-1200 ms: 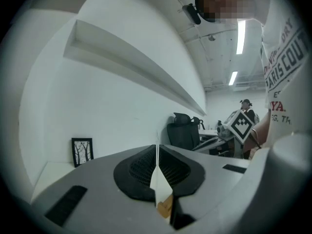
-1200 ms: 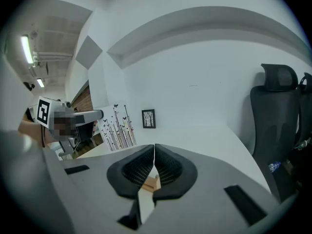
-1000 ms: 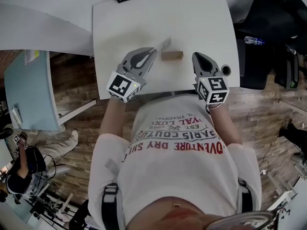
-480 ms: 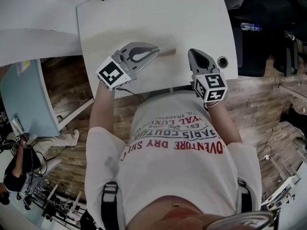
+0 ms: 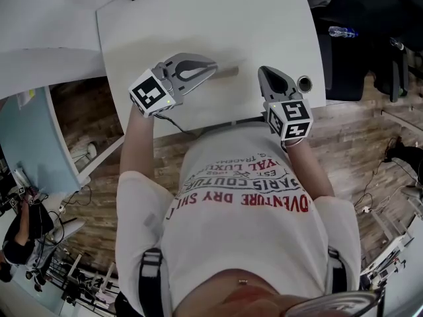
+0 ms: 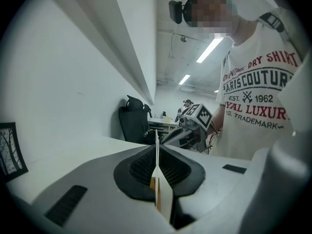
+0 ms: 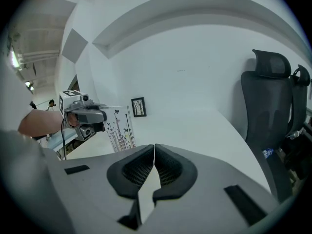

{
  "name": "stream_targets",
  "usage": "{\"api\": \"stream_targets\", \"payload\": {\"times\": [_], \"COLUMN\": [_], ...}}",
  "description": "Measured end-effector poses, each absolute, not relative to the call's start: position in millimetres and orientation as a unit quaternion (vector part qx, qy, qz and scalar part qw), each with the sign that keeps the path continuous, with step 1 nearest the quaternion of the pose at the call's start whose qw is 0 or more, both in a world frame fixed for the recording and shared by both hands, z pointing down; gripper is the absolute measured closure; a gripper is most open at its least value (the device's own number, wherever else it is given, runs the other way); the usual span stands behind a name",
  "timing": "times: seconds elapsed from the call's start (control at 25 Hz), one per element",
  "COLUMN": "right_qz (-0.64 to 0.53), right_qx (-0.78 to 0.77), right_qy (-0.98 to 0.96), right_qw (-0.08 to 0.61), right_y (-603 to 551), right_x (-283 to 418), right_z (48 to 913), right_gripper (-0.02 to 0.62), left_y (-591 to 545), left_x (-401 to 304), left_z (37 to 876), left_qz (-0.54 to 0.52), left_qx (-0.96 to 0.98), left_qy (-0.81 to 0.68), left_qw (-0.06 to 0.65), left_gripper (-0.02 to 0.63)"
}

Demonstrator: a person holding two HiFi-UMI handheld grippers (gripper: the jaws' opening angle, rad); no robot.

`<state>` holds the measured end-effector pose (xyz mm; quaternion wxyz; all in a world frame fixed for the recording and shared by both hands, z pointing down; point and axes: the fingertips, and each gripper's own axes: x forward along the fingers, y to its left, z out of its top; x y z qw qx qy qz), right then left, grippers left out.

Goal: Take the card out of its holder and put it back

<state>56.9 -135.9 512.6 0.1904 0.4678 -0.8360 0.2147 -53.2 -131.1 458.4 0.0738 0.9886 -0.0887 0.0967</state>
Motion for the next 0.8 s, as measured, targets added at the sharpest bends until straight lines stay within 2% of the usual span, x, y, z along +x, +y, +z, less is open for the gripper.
{"api": "stream_targets", "payload": {"times": [0.8], "right_qz": [0.212], "right_qx": [0.467], "right_qy": [-0.832], "right_qw": [0.21], "right_y": [-132], "right_x": [57], "right_z": [519], "right_gripper": [0.569], "left_y": [-134], "left_x": [-62], "left_z": [470], "left_qz": [0.081], "left_qx": [0.99], "left_qy": [-0.075], "left_qw": [0.085], "left_gripper": [0.569]}}
